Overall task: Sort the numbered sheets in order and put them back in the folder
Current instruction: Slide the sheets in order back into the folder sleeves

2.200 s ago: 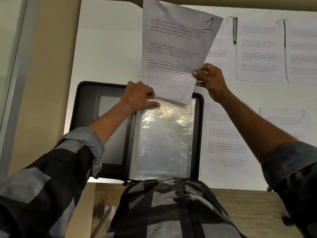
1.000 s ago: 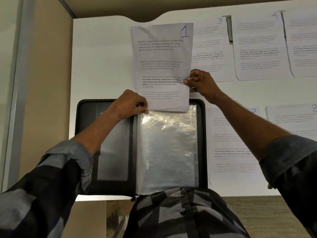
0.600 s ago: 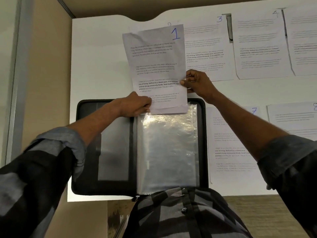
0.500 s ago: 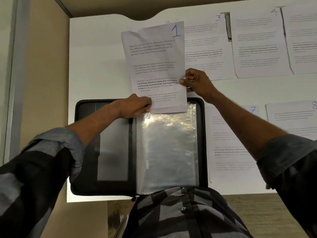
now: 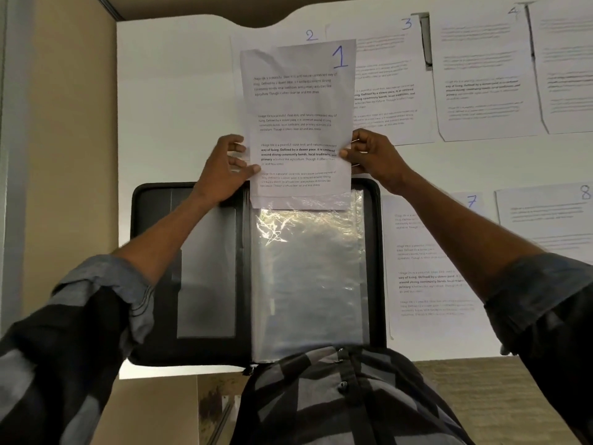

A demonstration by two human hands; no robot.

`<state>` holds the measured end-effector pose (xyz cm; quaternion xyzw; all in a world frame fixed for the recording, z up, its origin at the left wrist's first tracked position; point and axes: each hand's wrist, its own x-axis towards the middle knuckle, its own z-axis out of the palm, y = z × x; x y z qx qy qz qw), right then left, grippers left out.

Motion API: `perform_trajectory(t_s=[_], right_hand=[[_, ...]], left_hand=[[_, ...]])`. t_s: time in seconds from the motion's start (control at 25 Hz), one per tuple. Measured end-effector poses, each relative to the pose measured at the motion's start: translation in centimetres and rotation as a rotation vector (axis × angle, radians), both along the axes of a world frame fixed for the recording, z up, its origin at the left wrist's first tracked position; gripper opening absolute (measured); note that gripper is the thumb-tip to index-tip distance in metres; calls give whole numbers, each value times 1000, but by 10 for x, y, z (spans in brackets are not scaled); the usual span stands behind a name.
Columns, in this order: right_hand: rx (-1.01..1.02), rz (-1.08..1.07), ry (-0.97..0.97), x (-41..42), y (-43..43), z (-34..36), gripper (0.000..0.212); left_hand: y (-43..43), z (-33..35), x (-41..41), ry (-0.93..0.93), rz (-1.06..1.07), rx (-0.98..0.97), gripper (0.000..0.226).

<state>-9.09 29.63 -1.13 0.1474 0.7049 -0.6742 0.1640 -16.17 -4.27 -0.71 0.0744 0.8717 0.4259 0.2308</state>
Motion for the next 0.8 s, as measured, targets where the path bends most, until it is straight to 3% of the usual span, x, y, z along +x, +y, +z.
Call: perform_trajectory(t_s=[0.12,0.36,0.52,0.64,0.8], right_hand=[[-47,36,-51,4,-1,1,39],[-80,28,-139,8,7,6,40],[-30,-82,-67,-34,12,24,59],[191,-49,86,-92,22,60,69],[623,433,192,-167,2,104,68]], left_hand=[[11,1,-3,-231,110,143,79],[13,-12,-5,-258,135,250,55],[6,-15,3,-274,74,276,50],[5,-15,5,-241,29,308,49],[4,-18,8,-202,31,337,48]])
